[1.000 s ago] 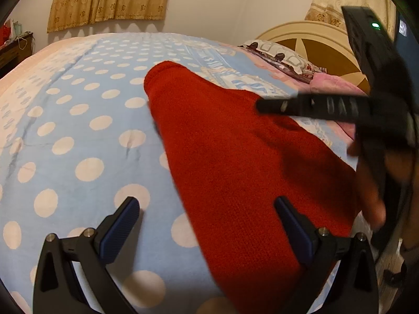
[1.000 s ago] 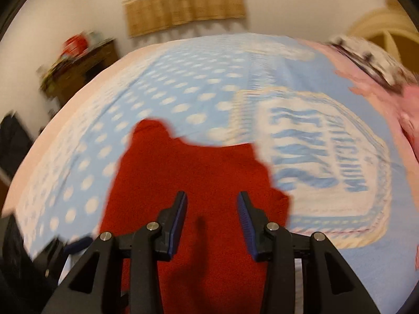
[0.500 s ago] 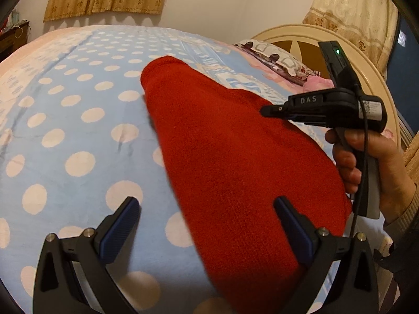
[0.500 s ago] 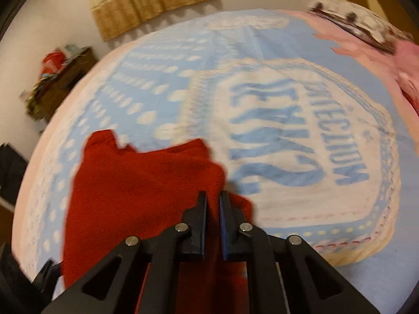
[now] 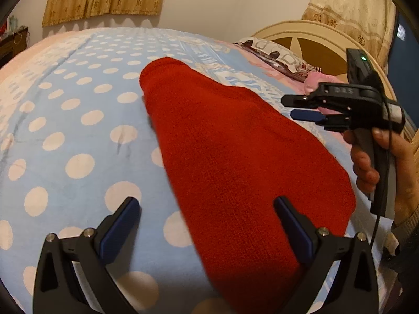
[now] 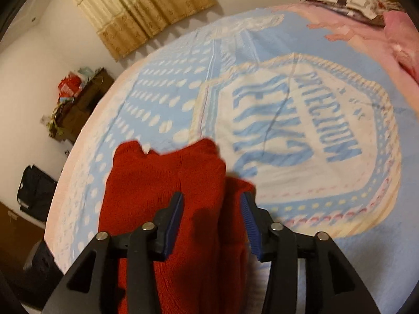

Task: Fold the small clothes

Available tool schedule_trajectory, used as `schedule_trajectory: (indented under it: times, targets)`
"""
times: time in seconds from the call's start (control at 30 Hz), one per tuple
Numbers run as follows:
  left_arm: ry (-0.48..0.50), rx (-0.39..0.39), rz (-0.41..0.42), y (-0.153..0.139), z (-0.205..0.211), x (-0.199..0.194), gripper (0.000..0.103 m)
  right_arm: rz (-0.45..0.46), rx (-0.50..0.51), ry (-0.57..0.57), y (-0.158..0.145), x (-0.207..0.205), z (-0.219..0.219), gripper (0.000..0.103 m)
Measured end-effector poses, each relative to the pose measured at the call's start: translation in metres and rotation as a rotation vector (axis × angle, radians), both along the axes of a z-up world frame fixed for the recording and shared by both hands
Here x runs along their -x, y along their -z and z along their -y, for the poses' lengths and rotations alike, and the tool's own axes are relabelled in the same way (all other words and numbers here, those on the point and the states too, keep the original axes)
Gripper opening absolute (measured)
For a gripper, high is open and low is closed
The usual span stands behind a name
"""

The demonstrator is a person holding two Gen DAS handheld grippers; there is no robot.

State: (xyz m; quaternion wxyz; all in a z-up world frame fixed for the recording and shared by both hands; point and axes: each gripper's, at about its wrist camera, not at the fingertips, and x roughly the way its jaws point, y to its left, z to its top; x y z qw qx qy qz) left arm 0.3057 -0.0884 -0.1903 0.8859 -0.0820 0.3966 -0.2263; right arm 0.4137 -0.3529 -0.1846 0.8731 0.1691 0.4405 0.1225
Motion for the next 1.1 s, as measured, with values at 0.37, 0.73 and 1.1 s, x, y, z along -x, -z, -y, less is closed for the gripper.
schedule_trajectory:
  times: [0.37,0.73,1.1]
  targets:
    - [-0.001,-0.021,-0.006,0.001,0.005,-0.001,0.103,-0.052,-0.076,-0.019,0.041,-0.011,0.008,0.068]
    - [0.01,-0.024,-0.014,0.0,0.009,-0.002,0.103,-0.011,-0.133,-0.065,0.046,-0.023,-0.001,0.047]
    - [0.046,-0.019,-0.034,0.0,0.01,-0.004,0.103,0.024,-0.169,-0.081,0.051,-0.023,0.0,0.032]
